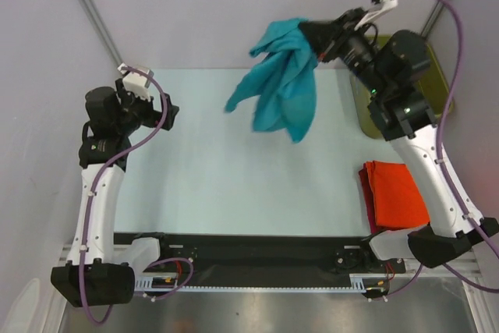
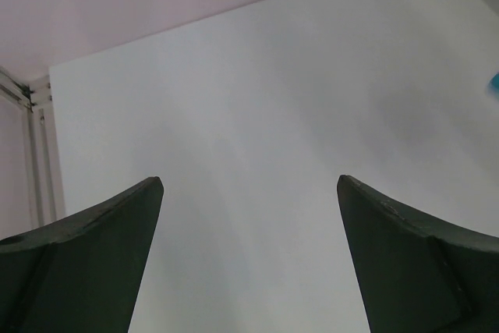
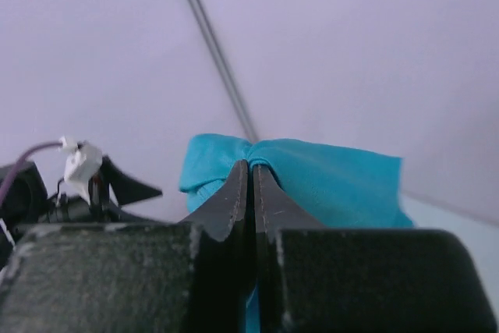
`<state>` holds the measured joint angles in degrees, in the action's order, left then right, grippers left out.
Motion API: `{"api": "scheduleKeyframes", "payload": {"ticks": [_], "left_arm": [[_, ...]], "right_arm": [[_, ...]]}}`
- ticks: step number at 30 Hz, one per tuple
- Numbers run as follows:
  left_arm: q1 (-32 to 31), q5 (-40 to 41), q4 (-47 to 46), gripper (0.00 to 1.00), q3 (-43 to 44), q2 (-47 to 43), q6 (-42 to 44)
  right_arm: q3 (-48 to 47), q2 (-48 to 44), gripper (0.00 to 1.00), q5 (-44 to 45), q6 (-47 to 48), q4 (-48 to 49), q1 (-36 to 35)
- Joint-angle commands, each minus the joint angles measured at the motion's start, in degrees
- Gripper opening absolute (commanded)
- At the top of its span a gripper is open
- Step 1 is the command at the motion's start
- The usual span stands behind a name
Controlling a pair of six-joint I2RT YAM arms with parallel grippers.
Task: Fold and stack the t-shirts
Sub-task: Move the tshirt to the center of the board
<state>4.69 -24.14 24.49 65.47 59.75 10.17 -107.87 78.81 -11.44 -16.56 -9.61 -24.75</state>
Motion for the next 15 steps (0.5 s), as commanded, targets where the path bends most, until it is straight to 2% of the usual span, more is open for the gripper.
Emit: {"api": "scheduleKeyframes", "payload": {"ticks": [1, 6, 8, 9, 11, 12, 15], "left_arm": [[0.50, 0.32, 0.47, 1.00, 3.61, 0.11, 2.39], [0.41, -2.83, 2.22, 1.00, 2.56, 0.11, 3.97], [0.32, -4.15, 2.75, 0.99, 1.16, 0.19, 4.42], [-0.20, -4.86, 3.97, 0.97, -0.24, 0.89, 4.50], [-2.04, -5.04, 9.13, 0.88, -1.13, 2.21, 7.74], [-6.05, -1.38, 11.00, 0.86, -1.57, 3.87, 10.71], [-13.53, 6.53, 16.54, 0.80, -3.77, 7.74, 15.29]], "right_arm": [[12.21, -4.53, 0.00, 0.97, -9.80, 9.07, -2.84], [32.32, -6.38, 0.00, 6.78, -17.27, 11.19, -3.11], [36.57, -4.72, 0.12, 8.53, -19.56, 9.96, -3.02], [39.38, -3.76, 0.31, 9.41, -18.61, 7.26, -2.67], [39.94, 0.62, 0.46, 11.26, -18.16, 2.25, -0.39], [39.50, 2.04, 0.53, 13.18, -16.25, -2.91, 0.57], [39.32, 4.95, 0.57, 19.50, -11.94, -9.71, 2.17]]}}
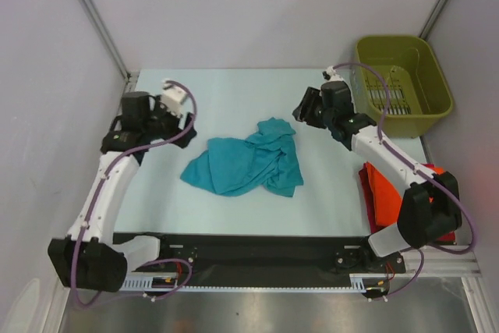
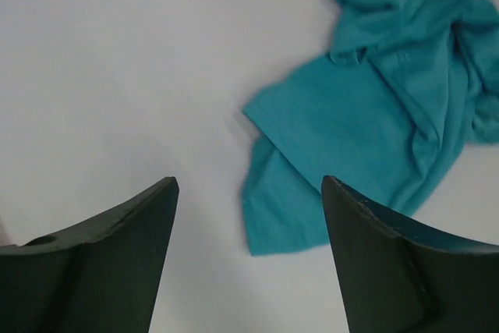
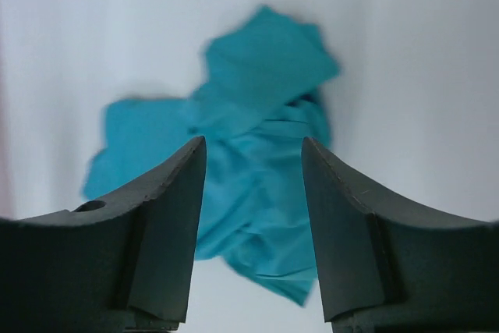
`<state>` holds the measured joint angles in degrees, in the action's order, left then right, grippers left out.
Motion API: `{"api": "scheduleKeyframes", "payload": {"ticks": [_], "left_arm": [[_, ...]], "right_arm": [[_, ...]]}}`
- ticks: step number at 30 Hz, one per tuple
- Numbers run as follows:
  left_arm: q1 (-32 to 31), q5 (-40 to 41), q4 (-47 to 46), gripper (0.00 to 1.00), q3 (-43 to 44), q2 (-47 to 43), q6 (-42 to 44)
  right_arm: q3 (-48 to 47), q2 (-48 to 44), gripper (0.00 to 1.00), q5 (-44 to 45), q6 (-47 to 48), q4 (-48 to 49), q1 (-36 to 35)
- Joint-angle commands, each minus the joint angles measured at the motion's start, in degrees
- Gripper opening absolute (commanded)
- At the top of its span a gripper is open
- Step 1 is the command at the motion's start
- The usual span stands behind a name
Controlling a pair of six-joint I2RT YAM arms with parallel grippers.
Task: Fold and stack the t-shirts
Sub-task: Move the tshirt to the center of the board, then flatten the tshirt out
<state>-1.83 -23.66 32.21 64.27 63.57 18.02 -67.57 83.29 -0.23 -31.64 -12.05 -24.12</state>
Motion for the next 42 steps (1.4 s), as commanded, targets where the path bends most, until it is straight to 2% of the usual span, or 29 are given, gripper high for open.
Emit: {"api": "scheduleKeyframes", "payload": {"ticks": [1, 8, 12, 15, 18, 19, 22, 27, 34, 37, 38, 40, 42], "left_arm": [[-8.70, 6.86, 9.53, 0.77, -3.27, 4.71, 8.16], [-23.37, 6.61, 6.21, 0.79, -10.12, 9.45, 14.49], [-31.02, 8.19, 5.59, 0.79, -13.99, 13.59, 18.96], [-35.42, 8.98, 3.23, 0.79, -17.42, 14.91, 20.03], [-36.32, 12.05, -0.56, 0.74, -18.92, 16.75, 20.04], [-36.23, 12.67, -0.83, 0.64, -18.83, 17.28, 20.38], [-36.14, 13.64, -0.83, 0.51, -18.39, 17.64, 20.91], [-36.14, 9.43, 2.77, 0.51, -17.77, 14.74, 21.27], [-33.78, 9.87, 1.37, 0.51, -20.33, 14.13, 22.32], [-31.66, 9.94, 0.93, 0.49, -19.54, 14.04, 22.41], [-31.49, 10.73, 0.06, 0.47, -19.62, 14.38, 22.41], [-31.49, 11.00, -1.09, 0.43, -19.62, 15.26, 22.32], [-31.49, 10.74, -1.53, 0.41, -19.53, 16.23, 21.97]], "right_arm": [[0.06, 0.30, 0.57, 9.10, 5.42, -7.98, 1.44], [10.24, -3.21, 0.53, 5.77, 6.33, -10.27, -0.22], [16.31, -5.67, 0.55, 2.09, 7.20, -10.45, -5.66], [20.53, -7.70, 0.57, -1.42, 5.46, -10.80, -6.55], [25.45, -9.45, 0.58, -4.06, 3.17, -8.88, -7.08], [26.08, -9.72, 0.58, -4.77, 3.07, -8.17, -8.04], [25.74, -9.02, 0.60, -4.34, 4.21, -8.86, -10.24], [25.65, -5.17, 0.60, -6.28, 5.36, -8.77, -12.71], [23.89, 3.00, 0.57, -4.34, 4.66, -9.30, -14.38], [22.49, 5.30, 0.40, -3.99, 4.66, -9.39, -14.90], [22.31, 5.48, 0.29, -3.55, 4.57, -9.30, -14.90], [21.87, 5.13, 0.15, -1.72, 4.39, -9.91, -14.90], [21.60, 4.43, 0.09, -1.18, 4.48, -10.01, -14.82]]}}
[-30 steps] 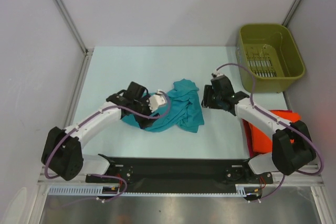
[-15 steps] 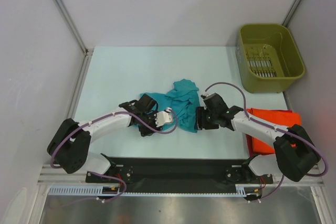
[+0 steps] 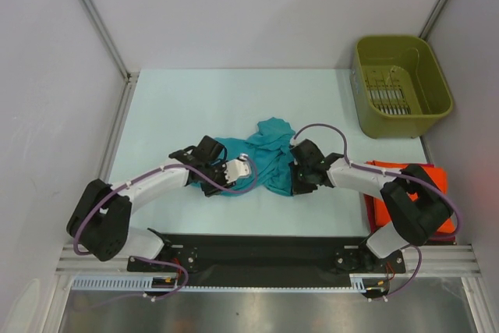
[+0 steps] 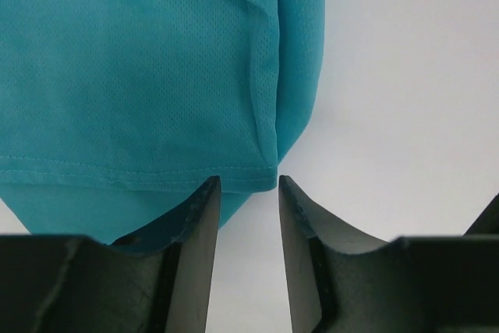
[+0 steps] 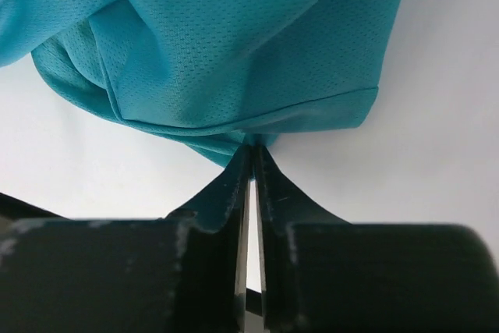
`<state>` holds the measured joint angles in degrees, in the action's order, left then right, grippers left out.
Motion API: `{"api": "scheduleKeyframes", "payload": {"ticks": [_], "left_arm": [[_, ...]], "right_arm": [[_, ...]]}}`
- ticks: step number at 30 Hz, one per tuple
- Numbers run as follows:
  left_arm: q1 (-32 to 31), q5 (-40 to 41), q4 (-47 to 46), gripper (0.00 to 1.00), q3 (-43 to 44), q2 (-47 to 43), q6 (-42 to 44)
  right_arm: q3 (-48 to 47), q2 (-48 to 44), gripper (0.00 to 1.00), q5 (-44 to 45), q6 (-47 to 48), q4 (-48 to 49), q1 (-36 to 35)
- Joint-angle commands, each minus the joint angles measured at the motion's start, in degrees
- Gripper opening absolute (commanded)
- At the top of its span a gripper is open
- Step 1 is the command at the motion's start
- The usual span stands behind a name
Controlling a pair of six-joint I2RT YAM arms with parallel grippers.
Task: Fold and stack the t-shirts
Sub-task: Flatten the tshirt out
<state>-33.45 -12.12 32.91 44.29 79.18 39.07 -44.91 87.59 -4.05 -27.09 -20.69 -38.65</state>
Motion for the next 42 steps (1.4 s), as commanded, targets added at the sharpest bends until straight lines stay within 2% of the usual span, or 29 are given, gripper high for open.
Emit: {"api": "scheduleKeyframes", "payload": {"ticks": [1, 3, 4, 6, 8, 9, 10, 11, 12, 13, 18, 22, 26, 28, 34, 38, 42], "left_arm": [[0.14, -0.80, -2.49, 0.41, 0.36, 1.15, 0.92], [0.14, -1.93, -2.93, 0.42, 0.09, 2.21, 0.31], [0.14, -2.64, -2.93, 0.48, 0.00, 2.47, 0.13], [0.05, -3.87, -2.93, 0.55, -0.61, 2.39, 0.30], [0.05, -3.18, -4.07, 0.53, -1.75, 2.38, 0.74], [0.05, -1.78, -4.69, 0.47, -2.01, 2.47, 0.75], [0.05, -1.51, -5.13, 0.28, -2.19, 2.65, 0.83], [0.14, -1.50, -4.78, 0.19, -1.67, 2.74, 1.18], [0.14, -2.03, -4.35, 0.04, -1.32, 2.65, 1.10], [0.23, -2.64, -3.12, 0.00, -0.71, 2.04, 1.01], [1.98, -4.75, 2.50, 0.00, 4.83, -1.56, 0.31], [8.56, -9.49, 12.50, 0.00, 14.39, -4.99, -0.13], [20.50, -13.10, 19.47, 0.00, 29.75, -5.96, -0.57], [24.81, -12.67, 21.49, 0.00, 36.78, -6.57, -1.36], [31.33, -8.28, 25.97, 0.00, 54.98, -7.72, -6.10], [33.01, -3.80, 28.09, 0.00, 61.87, -9.30, -6.46], [35.73, -0.37, 28.45, 0.00, 65.04, -10.36, -6.55]], "right_arm": [[-1.41, -0.31, 0.07, 2.91, -0.07, -1.63, -0.28], [-1.68, -1.63, 0.05, 3.44, -0.07, -1.99, -0.11], [-2.02, -1.98, 0.06, 3.53, -0.07, -2.16, 0.16], [-2.29, -2.69, 0.05, 3.35, -0.24, -2.51, 0.77], [-2.73, -3.13, 0.03, 3.61, 0.02, -2.95, 1.30], [-2.82, -3.22, 0.02, 3.79, 0.02, -3.13, 1.39], [-2.91, -3.39, 0.00, 3.88, 0.11, -3.30, 1.74], [-3.26, -3.57, 0.00, 3.97, 0.54, -3.83, 2.26], [-3.52, -4.09, 0.00, 3.97, 0.64, -4.27, 2.70], [-3.78, -4.53, 0.00, 3.97, 0.90, -4.71, 3.14], [-7.91, -8.40, 0.00, 3.97, 3.71, -8.13, 8.49], [-16.25, -12.34, 0.00, 3.97, 8.01, -13.40, 14.12], [-26.88, -16.56, 0.00, 7.04, 13.11, -19.02, 18.43], [-32.84, -18.24, 0.00, 7.57, 15.04, -20.96, 20.71], [-44.20, -24.74, 0.00, 5.99, 18.74, -21.41, 22.22], [-51.93, -29.66, 0.00, 4.58, 20.41, -20.01, 22.13], [-55.73, -34.75, 0.00, -1.47, 20.06, -19.30, 22.22]]}}
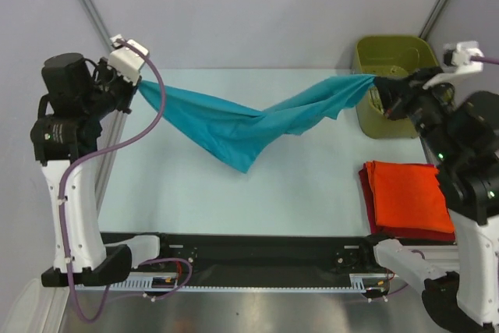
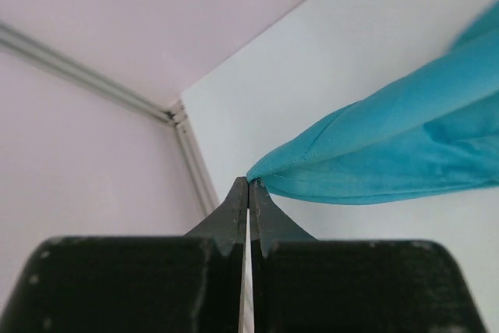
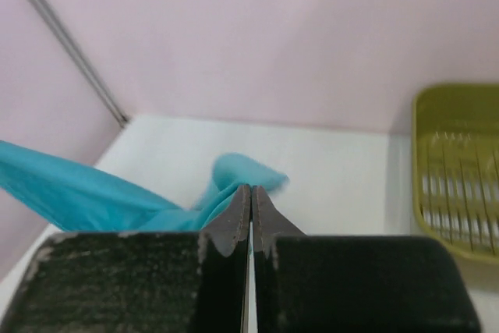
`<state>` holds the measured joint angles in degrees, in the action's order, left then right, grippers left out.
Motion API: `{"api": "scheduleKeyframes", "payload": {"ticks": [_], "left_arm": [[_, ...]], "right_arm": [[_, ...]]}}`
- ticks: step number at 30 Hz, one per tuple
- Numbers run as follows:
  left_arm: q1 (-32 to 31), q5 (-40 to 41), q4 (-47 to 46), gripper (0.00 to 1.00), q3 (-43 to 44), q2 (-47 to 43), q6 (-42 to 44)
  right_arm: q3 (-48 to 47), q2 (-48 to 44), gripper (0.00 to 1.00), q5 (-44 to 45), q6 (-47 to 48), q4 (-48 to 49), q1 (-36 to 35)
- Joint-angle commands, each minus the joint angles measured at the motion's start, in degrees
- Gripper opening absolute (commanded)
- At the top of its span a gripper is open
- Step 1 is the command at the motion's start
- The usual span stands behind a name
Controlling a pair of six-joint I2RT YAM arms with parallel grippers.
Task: Fold and stack the t-shirts
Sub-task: Flatten the tshirt out
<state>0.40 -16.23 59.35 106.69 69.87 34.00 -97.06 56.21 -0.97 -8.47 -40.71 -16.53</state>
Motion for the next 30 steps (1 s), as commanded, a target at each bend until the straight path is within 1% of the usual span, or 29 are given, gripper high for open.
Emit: {"api": "scheduleKeyframes", "payload": {"ticks": [1, 2, 3, 5, 6, 8, 9, 10, 11, 12, 13, 14, 15, 16, 17, 18, 19, 20, 21, 22, 23, 24, 25, 26, 27, 28, 29, 30], "left_arm": [[2.75, 4.62, 1.30, 0.00, 1.77, -0.87, -1.04], [3.11, 5.32, 0.25, 0.00, 0.72, -0.70, -0.69], [3.37, 5.94, -3.42, 0.00, -0.42, 0.35, -0.25], [4.16, 7.61, -7.30, 0.00, -4.03, 2.46, 1.42], [4.17, 8.40, -12.11, 0.00, -5.08, 5.51, 1.68], [4.34, 9.98, -16.70, 0.00, -7.28, 9.30, 2.38], [4.34, 10.25, -20.38, 0.03, -7.20, 14.20, 2.13], [4.34, 10.69, -21.46, 0.07, -5.64, 17.12, 1.60], [4.34, 12.00, -22.69, 0.16, -4.32, 20.19, 0.73], [4.34, 12.44, -22.96, 0.21, -2.82, 26.57, -0.33], [4.25, 13.41, -22.62, 0.29, 0.67, 29.68, -2.08], [3.99, 13.42, -21.66, 0.42, 2.80, 32.76, -2.96], [3.73, 12.29, -18.69, 0.47, 4.64, 37.31, -3.76], [3.29, 10.97, -17.62, 0.50, 5.97, 38.32, -5.16], [2.94, 9.22, -17.95, 0.54, 5.02, 38.50, -5.69], [1.89, 5.02, -19.26, 0.56, 2.93, 35.89, -6.13], [1.18, 3.06, -20.84, 0.57, -3.27, 33.60, -5.79], [0.31, 1.22, -23.81, 0.62, -6.90, 28.27, -5.00], [0.04, -0.80, -24.54, 0.65, -10.16, 25.61, -3.95], [-3.88, -2.48, -24.20, 0.66, -15.85, 23.06, -0.63], [-5.22, -4.32, -20.98, 0.67, -18.34, 18.25, 1.75], [-7.76, -7.12, -19.20, 0.67, -20.97, 15.94, 5.69], [-8.92, -7.67, -17.45, 0.67, -26.83, 13.65, 7.03], [-10.15, -7.85, -14.73, 0.67, -30.02, 9.54, 8.18], [-12.77, -7.59, -13.40, 0.66, -33.19, 7.76, 9.41], [-14.45, -6.55, -11.65, 0.66, -39.31, 6.18, 10.72], [-16.12, -5.40, -8.50, 0.65, -42.50, 2.94, 11.69], [-19.70, -4.00, -7.68, 0.65, -45.67, 1.25, 11.88]], "right_arm": [[-3.40, -3.99, 0.00, -7.09, 0.74, 1.68, 0.10], [-2.62, -4.78, 0.00, -8.24, -0.13, 2.38, 0.01], [0.00, -5.40, 0.00, -9.13, -2.41, 3.26, 0.01], [4.57, -6.72, 0.00, -11.24, -4.62, 7.38, 0.10], [10.34, -6.90, 0.00, -11.85, -7.85, 9.23, 0.10], [16.17, -6.46, 0.00, -13.96, -11.20, 16.51, 0.10], [19.42, -5.85, 0.00, -14.14, -12.96, 19.06, -0.07], [23.97, -4.97, 0.00, -13.71, -15.41, 23.87, -0.51], [26.11, -2.53, 0.00, -12.84, -15.96, 25.92, -1.21], [27.52, -1.11, 0.00, -11.17, -16.49, 27.51, -2.00], [29.10, 0.47, 0.00, -7.33, -16.23, 29.61, -3.92], [29.55, 4.57, 0.00, -5.46, -16.05, 30.50, -4.73], [29.64, 6.53, 0.00, -3.79, -15.70, 30.86, -5.17], [29.47, 8.72, 0.00, -1.95, -15.44, 31.21, -5.70], [29.29, 12.23, 0.00, -1.23, -15.87, 31.04, -5.61], [29.12, 14.00, 0.00, -1.40, -15.96, 30.87, -5.44], [29.03, 15.32, 0.00, -1.14, -15.79, 30.78, -5.35], [29.03, 17.43, 0.00, -0.88, -15.79, 30.52, -5.09], [29.03, 18.14, 0.00, -1.05, -15.61, 30.25, -4.91], [29.12, 18.76, 0.00, -0.96, -15.53, 30.16, -4.74], [29.64, 19.46, 0.00, -0.87, -15.18, 30.07, -4.47], [29.99, 19.64, 0.00, -0.96, -15.17, 30.16, -4.47], [30.52, 19.64, 0.00, -1.05, -15.00, 30.25, -4.38], [31.04, 19.64, 0.00, -1.05, -14.91, 30.51, -4.21], [32.36, 19.64, 0.00, -1.22, -14.91, 31.12, -3.95], [32.98, 19.56, 0.00, -1.22, -15.08, 31.39, -3.68], [33.51, 19.64, 0.00, -1.40, -15.26, 31.48, -3.42], [34.55, 19.56, 0.00, -1.84, -15.70, 31.57, -2.81]]}}
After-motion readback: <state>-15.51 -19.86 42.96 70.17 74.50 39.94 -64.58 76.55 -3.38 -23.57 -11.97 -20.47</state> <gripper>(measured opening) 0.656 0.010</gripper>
